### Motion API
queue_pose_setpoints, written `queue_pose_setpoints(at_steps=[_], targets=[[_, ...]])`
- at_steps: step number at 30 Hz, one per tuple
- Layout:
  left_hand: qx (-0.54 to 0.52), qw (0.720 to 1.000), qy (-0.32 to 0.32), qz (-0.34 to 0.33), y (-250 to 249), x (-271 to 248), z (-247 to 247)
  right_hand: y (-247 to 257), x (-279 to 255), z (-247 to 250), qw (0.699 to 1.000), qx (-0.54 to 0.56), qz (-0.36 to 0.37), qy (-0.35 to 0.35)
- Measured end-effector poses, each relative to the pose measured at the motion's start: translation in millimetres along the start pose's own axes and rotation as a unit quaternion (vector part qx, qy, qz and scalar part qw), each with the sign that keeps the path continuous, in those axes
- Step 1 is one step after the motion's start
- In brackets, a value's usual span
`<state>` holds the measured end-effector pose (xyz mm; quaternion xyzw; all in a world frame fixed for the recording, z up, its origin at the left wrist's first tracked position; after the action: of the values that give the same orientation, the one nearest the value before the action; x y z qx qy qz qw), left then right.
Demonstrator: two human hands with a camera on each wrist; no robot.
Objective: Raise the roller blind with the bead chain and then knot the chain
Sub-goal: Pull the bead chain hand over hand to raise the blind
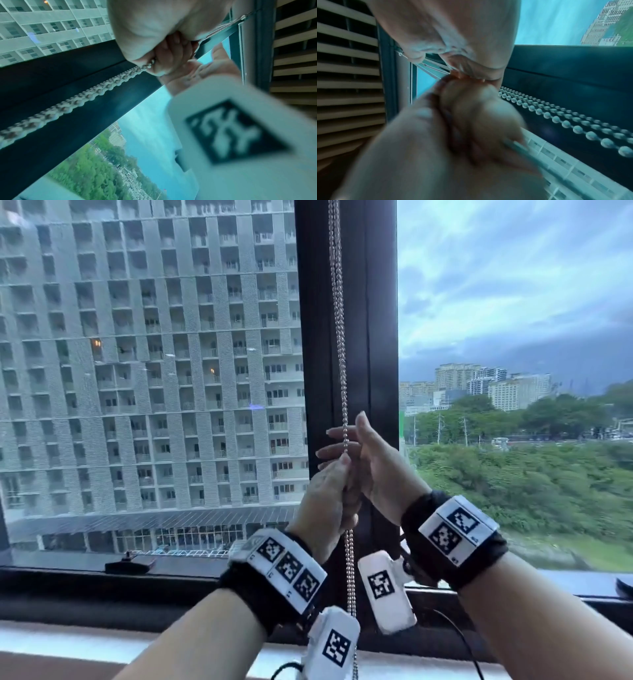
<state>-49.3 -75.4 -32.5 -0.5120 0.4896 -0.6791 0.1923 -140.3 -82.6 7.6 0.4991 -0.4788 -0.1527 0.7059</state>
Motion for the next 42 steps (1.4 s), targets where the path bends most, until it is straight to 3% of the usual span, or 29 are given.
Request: queue_pose_setpoints(at_steps=[6,10,13,19,26,32,38,42], targets=[[0.029,0.999,0.015,0.036,21,-21,3,34,17,-8,0.999,0.002,0.043,-0.01],[0.045,0.997,0.051,0.043,20,-24,8,32,20,-20,0.996,0.03,0.07,-0.044],[0.048,0.994,0.077,0.06,13,-21,18,32,18,-21,0.995,0.061,0.073,-0.03],[0.048,0.993,0.112,0.001,-33,5,32,12,7,-22,0.996,0.071,0.052,-0.033],[0.019,0.995,0.076,-0.055,-93,33,11,-38,-23,-25,0.998,0.044,-0.017,-0.043],[-0.024,0.996,-0.021,-0.089,-75,35,0,-87,-51,-25,0.996,0.035,-0.076,-0.028],[-0.054,0.992,-0.011,-0.112,-67,28,-1,-76,-49,-10,0.995,0.022,-0.1,0.014],[-0.04,0.993,-0.008,-0.108,-67,25,0,-39,-30,0,0.998,-0.021,-0.052,0.007]])
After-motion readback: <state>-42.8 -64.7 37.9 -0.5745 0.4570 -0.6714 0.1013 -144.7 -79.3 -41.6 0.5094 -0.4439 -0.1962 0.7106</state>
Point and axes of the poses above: each hand's wrist, its own x-axis towards the middle knuckle, its own z-axis out of the back of the hand, y = z × x, the point moved 2 cm from there along x, towards the middle knuckle, and after that the axes turned 12 degrees about y, right-handed, at the moved point
